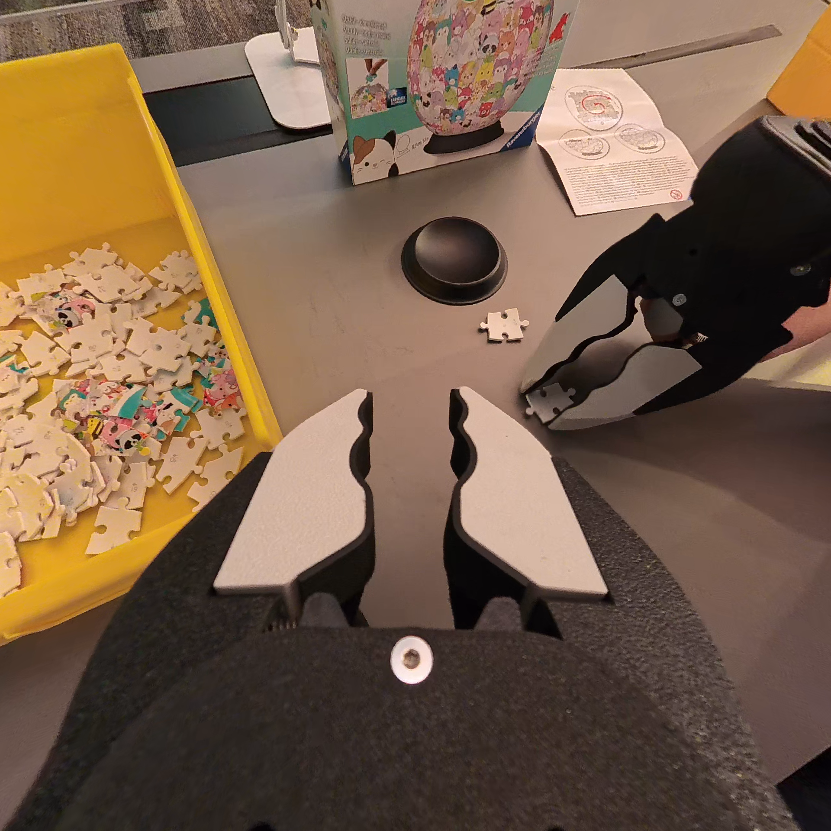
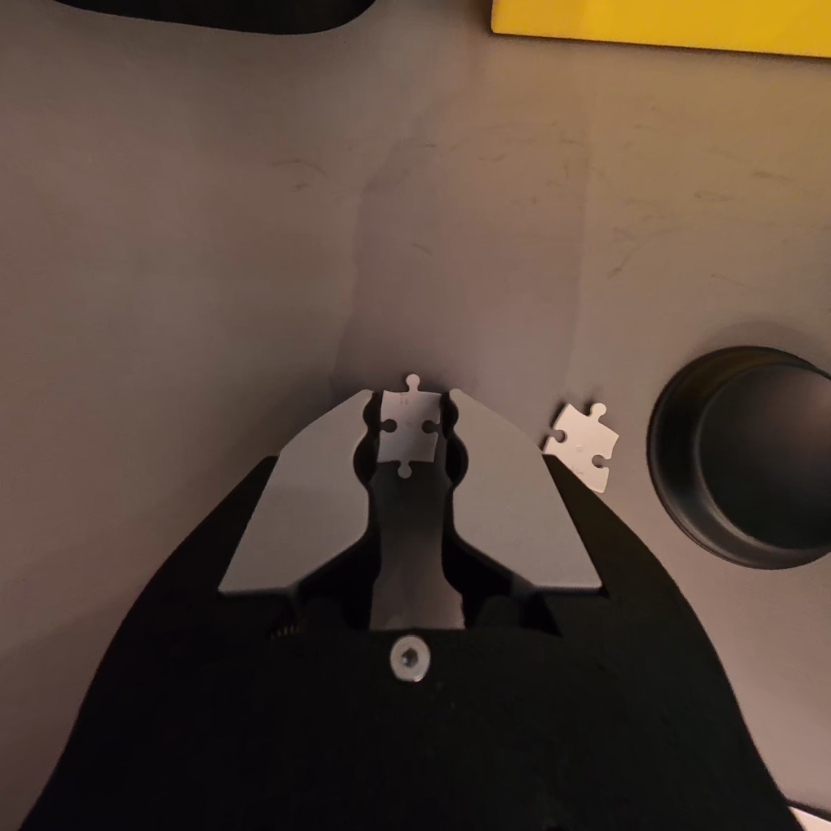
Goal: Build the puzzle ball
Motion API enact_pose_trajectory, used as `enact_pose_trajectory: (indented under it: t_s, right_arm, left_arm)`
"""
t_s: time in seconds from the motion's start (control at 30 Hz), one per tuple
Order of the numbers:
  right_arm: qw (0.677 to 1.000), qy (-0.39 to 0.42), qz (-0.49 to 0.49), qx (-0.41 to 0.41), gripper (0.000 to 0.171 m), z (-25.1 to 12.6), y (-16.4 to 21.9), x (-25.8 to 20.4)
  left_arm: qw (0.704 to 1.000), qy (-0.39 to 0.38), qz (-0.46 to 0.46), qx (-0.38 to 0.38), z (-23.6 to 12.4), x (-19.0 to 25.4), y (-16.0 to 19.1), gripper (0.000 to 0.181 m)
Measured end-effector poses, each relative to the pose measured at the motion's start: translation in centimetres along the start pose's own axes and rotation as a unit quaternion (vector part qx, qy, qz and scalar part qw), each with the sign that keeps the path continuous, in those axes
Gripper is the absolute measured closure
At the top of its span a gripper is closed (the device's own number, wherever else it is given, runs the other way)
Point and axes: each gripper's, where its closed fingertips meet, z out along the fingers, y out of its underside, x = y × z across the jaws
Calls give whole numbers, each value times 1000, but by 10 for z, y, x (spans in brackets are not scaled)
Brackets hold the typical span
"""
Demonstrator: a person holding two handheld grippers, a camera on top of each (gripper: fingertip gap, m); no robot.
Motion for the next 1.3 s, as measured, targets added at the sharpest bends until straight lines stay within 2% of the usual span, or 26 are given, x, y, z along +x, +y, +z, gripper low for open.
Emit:
enact_pose_trajectory:
  t_s: [0.5,0.57,0.67,0.8,0.9,0.97,1.1,1.17,1.3]
  right_arm:
    - [1000,10,9,-3,144,-4,5,9]
    - [1000,19,0,1,132,-8,3,10]
    - [999,16,-4,32,130,-31,-9,11]
    - [995,66,5,71,131,-85,-19,33]
    - [990,46,42,125,135,-108,-27,33]
    - [990,14,55,130,139,-101,-28,25]
    - [999,-15,27,25,138,-59,1,11]
    - [999,-26,16,-28,138,-45,17,4]
    - [997,-41,31,-64,137,-31,34,1]
  left_arm:
    - [999,-21,-17,47,-15,-21,-15,145]
    - [997,-20,-29,66,-20,-25,-19,139]
    - [993,-18,-53,104,-30,-35,-29,130]
    - [982,-8,-71,177,-56,-54,-47,131]
    - [967,28,-69,243,-79,-61,-59,131]
    - [955,64,-59,282,-92,-59,-63,131]
    - [937,91,-32,336,-106,-63,-66,138]
    - [943,81,-24,323,-106,-73,-62,140]
    - [968,69,-47,237,-100,-100,-49,141]
